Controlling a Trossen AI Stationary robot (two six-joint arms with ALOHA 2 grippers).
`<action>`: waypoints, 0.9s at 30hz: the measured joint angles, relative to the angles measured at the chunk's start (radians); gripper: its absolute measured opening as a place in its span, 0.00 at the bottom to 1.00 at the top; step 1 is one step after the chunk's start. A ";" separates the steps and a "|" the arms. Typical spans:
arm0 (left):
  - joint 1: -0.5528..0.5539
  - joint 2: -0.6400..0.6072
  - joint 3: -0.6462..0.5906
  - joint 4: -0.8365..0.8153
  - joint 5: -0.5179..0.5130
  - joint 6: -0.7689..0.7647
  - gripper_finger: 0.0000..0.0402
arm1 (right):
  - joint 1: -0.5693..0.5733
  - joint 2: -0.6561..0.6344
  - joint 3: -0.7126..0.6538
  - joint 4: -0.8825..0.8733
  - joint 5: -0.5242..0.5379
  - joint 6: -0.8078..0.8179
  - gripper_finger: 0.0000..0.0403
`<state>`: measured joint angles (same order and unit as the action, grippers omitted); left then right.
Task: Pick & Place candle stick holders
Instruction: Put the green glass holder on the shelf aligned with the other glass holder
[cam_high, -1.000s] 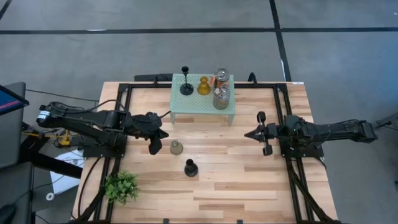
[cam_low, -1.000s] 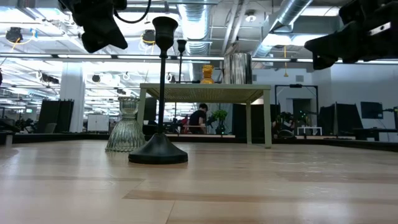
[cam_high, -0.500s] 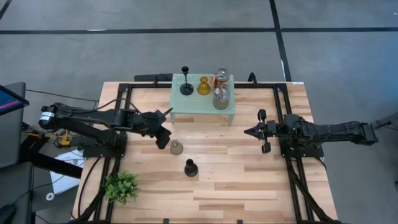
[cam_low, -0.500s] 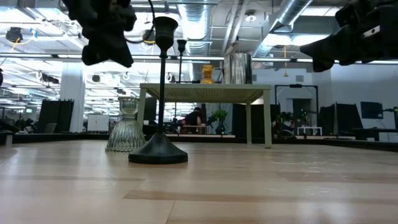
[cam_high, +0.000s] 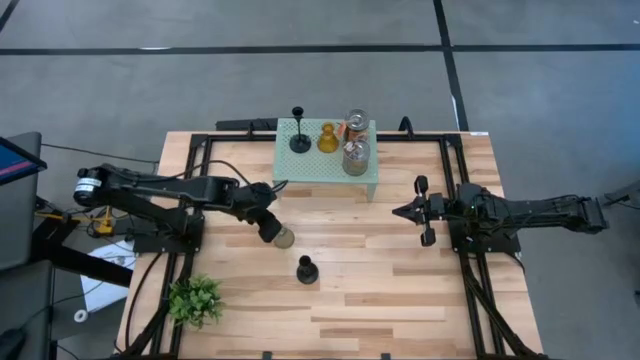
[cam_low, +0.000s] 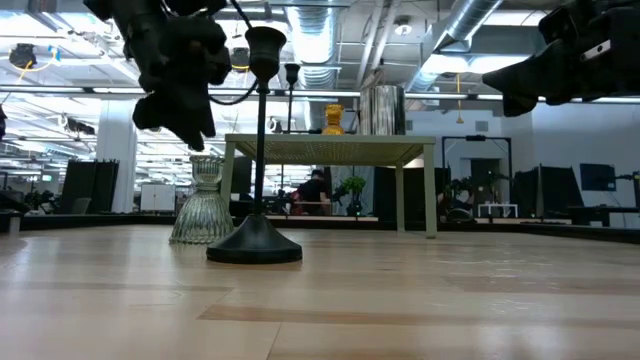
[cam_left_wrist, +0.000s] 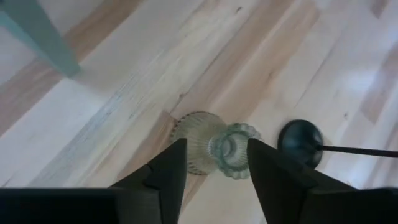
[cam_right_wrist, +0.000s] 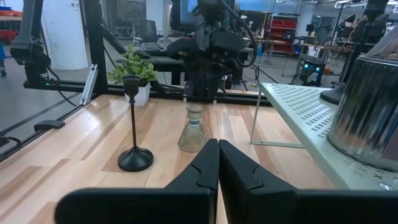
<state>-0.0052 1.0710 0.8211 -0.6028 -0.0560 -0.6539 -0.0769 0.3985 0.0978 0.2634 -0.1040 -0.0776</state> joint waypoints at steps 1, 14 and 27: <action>0.007 0.007 0.000 -0.003 0.001 -0.001 0.43 | 0.000 0.000 0.000 0.000 0.000 0.000 0.00; 0.053 0.107 0.000 -0.004 0.157 -0.017 0.38 | 0.000 0.000 0.000 0.003 0.000 0.000 0.00; 0.053 0.155 0.000 0.028 0.154 -0.005 0.25 | 0.000 0.000 0.001 0.003 0.000 0.000 0.00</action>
<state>0.0475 1.2263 0.8211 -0.5748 0.0982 -0.6590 -0.0769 0.3985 0.0986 0.2665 -0.1040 -0.0780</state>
